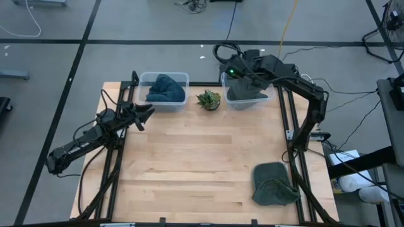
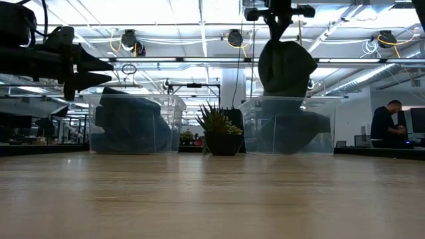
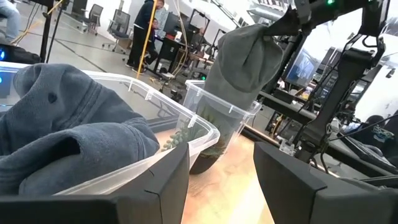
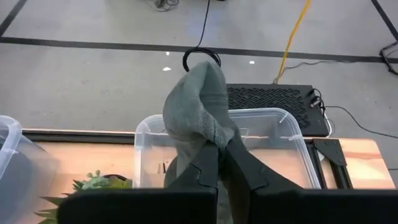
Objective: Pick & Place hat
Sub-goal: Put the top green cap into the right transparent bin, then put the green cap into the right transparent bin
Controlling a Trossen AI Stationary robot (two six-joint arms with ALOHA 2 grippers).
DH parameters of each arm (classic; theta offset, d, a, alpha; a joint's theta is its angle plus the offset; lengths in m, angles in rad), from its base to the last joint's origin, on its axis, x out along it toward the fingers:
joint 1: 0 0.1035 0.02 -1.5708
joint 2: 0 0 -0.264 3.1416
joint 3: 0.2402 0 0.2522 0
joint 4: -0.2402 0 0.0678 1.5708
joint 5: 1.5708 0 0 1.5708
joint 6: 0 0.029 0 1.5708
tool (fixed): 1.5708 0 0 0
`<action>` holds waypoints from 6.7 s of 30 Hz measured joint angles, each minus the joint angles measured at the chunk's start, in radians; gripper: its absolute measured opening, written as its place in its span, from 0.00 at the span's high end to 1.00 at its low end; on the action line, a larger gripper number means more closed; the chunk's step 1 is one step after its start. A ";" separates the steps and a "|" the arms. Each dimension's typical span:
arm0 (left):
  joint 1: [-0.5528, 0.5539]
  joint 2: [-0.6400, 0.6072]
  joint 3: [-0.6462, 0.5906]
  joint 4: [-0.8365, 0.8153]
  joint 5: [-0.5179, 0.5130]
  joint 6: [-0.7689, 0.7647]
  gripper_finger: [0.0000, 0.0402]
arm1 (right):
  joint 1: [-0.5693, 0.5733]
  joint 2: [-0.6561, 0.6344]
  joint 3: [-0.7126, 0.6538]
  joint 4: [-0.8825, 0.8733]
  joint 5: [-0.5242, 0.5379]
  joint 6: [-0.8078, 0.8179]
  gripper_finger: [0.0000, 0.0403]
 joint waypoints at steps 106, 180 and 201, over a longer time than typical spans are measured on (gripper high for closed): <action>0.000 0.000 0.002 0.002 0.000 0.000 0.54 | 0.253 -0.618 -0.851 0.233 -0.650 -1.047 0.30; 0.000 0.000 0.002 0.002 0.000 0.000 0.54 | 1.511 -0.148 -0.850 0.436 -0.781 -0.036 0.30; 0.000 0.000 0.002 0.002 0.000 0.000 0.54 | 1.522 -0.044 -0.980 0.585 -0.810 0.053 0.30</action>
